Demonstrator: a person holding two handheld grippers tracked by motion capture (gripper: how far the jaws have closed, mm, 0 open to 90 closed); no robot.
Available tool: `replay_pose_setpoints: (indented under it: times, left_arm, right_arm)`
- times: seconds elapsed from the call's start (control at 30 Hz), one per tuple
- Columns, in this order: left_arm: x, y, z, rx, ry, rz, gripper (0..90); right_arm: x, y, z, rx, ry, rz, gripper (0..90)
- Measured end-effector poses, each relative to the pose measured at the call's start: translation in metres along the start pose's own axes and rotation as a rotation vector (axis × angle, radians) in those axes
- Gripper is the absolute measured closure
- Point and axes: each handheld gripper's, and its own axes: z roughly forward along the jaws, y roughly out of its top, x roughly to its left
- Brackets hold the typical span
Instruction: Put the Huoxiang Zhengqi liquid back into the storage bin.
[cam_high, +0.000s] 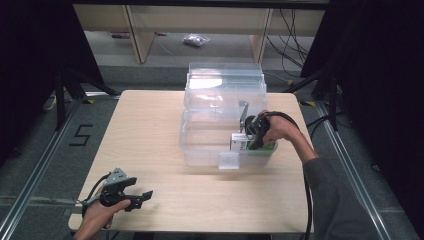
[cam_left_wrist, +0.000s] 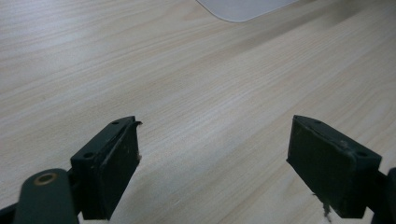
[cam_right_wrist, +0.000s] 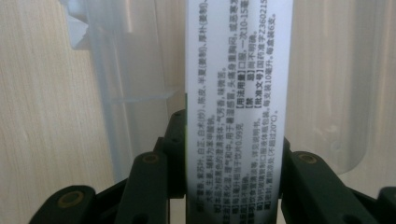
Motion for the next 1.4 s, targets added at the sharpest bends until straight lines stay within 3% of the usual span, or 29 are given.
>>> replay_pose_setpoints:
  times: [0.1, 0.13, 0.17, 0.23, 0.27, 0.3, 0.37, 0.5, 0.67, 0.7, 0.9, 0.97, 1.03, 1.07, 1.17, 1.23, 1.27, 1.4]
  left_arm:
    - [0.000, 0.000, 0.000, 0.003, -0.003, 0.000, 16.0]
    - [0.000, 0.000, 0.000, 0.003, -0.003, 0.000, 16.1]
    - [0.000, 0.000, 0.000, -0.007, 0.001, -0.003, 16.1]
    - [0.000, 0.000, 0.000, -0.006, 0.001, -0.005, 16.0]
    - [0.000, 0.000, 0.000, -0.006, 0.001, -0.004, 16.0]
    - [0.000, 0.000, 0.000, -0.006, 0.001, -0.003, 16.1]
    - [-0.001, 0.000, 0.001, -0.016, 0.004, -0.010, 16.0]
    - [0.000, 0.000, 0.000, 0.004, -0.004, 0.000, 16.1]
    - [-0.002, 0.000, 0.002, -0.022, -0.006, -0.029, 16.1]
    - [-0.002, 0.000, 0.002, -0.023, -0.005, -0.031, 16.1]
    - [-0.002, 0.000, 0.002, -0.026, -0.002, -0.030, 16.1]
    - [0.000, 0.000, 0.000, 0.010, -0.006, 0.001, 16.1]
    - [0.000, 0.000, 0.001, -0.002, -0.006, -0.011, 16.1]
    - [-0.002, 0.000, 0.002, -0.023, -0.002, -0.031, 16.1]
    - [-0.002, 0.000, 0.002, -0.029, -0.003, -0.030, 16.1]
    - [0.000, 0.000, 0.000, -0.001, -0.002, -0.006, 16.1]
    - [-0.002, 0.000, 0.002, -0.025, -0.004, -0.033, 16.1]
    - [-0.002, 0.000, 0.002, -0.024, -0.006, -0.032, 16.1]
  right_arm:
    - [0.001, 0.001, 0.002, -0.007, 0.022, 0.018, 63.9]
    - [0.003, 0.001, 0.002, 0.012, 0.023, 0.054, 63.8]
    - [0.003, 0.001, 0.002, 0.012, 0.023, 0.054, 63.8]
    - [-0.001, 0.001, 0.005, 0.013, 0.015, -0.005, 63.5]
    - [-0.002, 0.002, 0.006, 0.014, 0.013, -0.008, 63.5]
    - [0.000, 0.002, 0.006, 0.019, 0.022, 0.022, 63.3]
    - [-0.002, 0.002, 0.007, 0.004, 0.029, -0.004, 62.9]
    - [-0.001, 0.001, 0.003, 0.022, 0.019, 0.016, 61.9]
    - [-0.001, -0.001, -0.008, -0.021, 0.028, 0.031, 59.1]
    - [0.002, -0.002, -0.011, -0.027, 0.026, 0.063, 58.9]
    - [0.003, -0.006, -0.024, -0.038, 0.007, 0.087, 54.6]
    - [0.003, -0.008, -0.028, -0.053, -0.002, 0.093, 52.8]
    - [0.010, -0.006, -0.034, -0.025, 0.000, 0.168, 51.6]
    - [0.008, -0.006, -0.035, -0.037, -0.002, 0.129, 51.1]
    - [0.011, -0.006, -0.042, -0.058, -0.011, 0.150, 49.8]
    - [0.011, -0.006, -0.044, -0.068, -0.020, 0.149, 48.7]
    - [0.011, -0.005, -0.045, -0.068, -0.021, 0.155, 48.1]
    - [0.014, -0.005, -0.048, -0.086, -0.021, 0.190, 46.7]
